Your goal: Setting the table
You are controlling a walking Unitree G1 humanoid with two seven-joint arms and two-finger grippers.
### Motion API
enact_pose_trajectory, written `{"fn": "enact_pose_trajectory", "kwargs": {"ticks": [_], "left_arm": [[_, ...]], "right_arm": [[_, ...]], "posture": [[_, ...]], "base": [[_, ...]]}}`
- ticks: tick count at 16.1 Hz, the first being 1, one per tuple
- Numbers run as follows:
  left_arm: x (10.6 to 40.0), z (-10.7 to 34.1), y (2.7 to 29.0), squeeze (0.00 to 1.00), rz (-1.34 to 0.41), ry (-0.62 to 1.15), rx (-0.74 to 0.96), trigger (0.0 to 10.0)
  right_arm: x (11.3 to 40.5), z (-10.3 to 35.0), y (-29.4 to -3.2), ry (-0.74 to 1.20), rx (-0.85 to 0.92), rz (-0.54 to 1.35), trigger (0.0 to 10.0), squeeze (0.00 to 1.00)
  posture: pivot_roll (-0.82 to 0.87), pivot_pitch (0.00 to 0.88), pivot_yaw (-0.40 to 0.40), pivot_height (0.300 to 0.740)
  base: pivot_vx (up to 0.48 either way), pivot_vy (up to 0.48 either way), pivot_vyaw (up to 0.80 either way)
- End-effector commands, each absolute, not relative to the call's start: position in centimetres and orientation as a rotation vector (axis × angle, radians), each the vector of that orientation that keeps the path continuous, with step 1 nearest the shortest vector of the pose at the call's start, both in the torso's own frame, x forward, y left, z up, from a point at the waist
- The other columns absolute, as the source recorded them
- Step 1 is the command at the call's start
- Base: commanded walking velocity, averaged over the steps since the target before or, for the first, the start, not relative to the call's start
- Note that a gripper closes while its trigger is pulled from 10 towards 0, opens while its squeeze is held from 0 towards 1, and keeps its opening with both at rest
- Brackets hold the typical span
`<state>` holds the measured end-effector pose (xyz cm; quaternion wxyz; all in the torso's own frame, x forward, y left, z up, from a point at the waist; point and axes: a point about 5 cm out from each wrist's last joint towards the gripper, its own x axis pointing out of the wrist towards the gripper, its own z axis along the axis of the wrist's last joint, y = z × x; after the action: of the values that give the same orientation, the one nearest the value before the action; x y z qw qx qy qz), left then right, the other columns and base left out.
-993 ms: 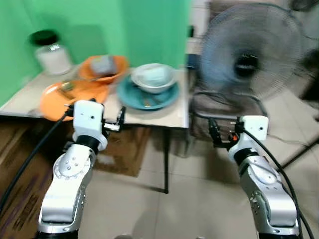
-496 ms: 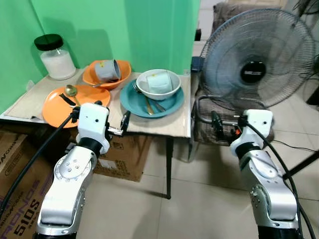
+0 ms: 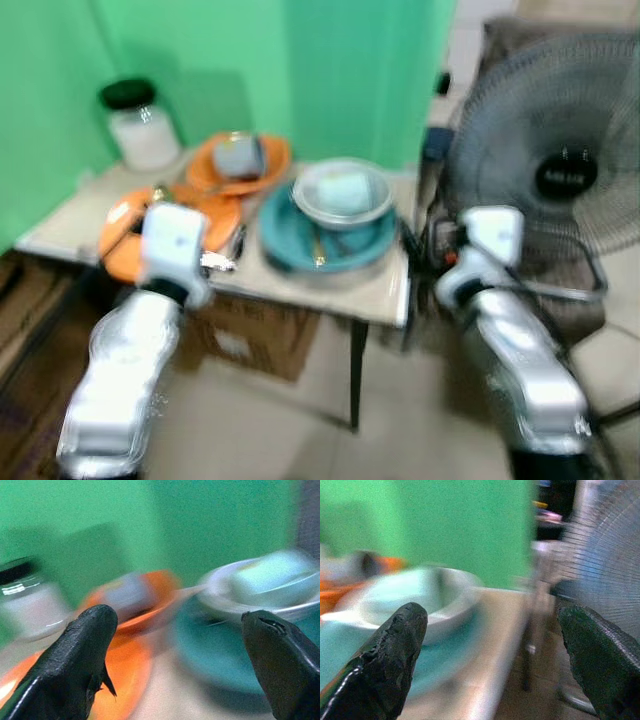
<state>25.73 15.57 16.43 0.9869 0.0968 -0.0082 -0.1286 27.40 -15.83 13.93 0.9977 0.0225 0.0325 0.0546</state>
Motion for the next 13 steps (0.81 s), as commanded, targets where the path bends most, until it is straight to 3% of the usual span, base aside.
{"fn": "enact_pose_trajectory", "kwargs": {"ticks": [1,4,12,13], "left_arm": [[25.6,16.8,16.5,1.0,-0.233,-0.019,0.224,10.0],[25.5,16.8,16.5,1.0,-0.255,-0.015,0.232,10.0],[24.4,16.2,15.5,1.0,-0.458,0.076,0.263,10.0],[24.1,15.8,15.6,0.99,-0.515,0.126,0.279,10.0]], "right_arm": [[27.8,14.8,-15.1,0.037,0.073,0.143,10.0,0.0],[28.0,15.5,-14.9,0.011,0.039,0.201,10.0,0.0],[28.6,17.8,-14.1,-0.008,-0.147,0.558,10.0,0.0],[29.1,18.3,-13.9,0.014,-0.285,0.662,10.0,0.0]], "posture": [[0.13,0.0,0.013,0.74],[0.13,0.0,0.01,0.74],[0.14,0.0,0.015,0.74],[0.13,0.0,0.016,0.74]], "base": [[0.401,0.0,0.0],[0.379,0.0,0.0],[0.0,0.0,0.0],[0.0,0.0,0.0]]}}
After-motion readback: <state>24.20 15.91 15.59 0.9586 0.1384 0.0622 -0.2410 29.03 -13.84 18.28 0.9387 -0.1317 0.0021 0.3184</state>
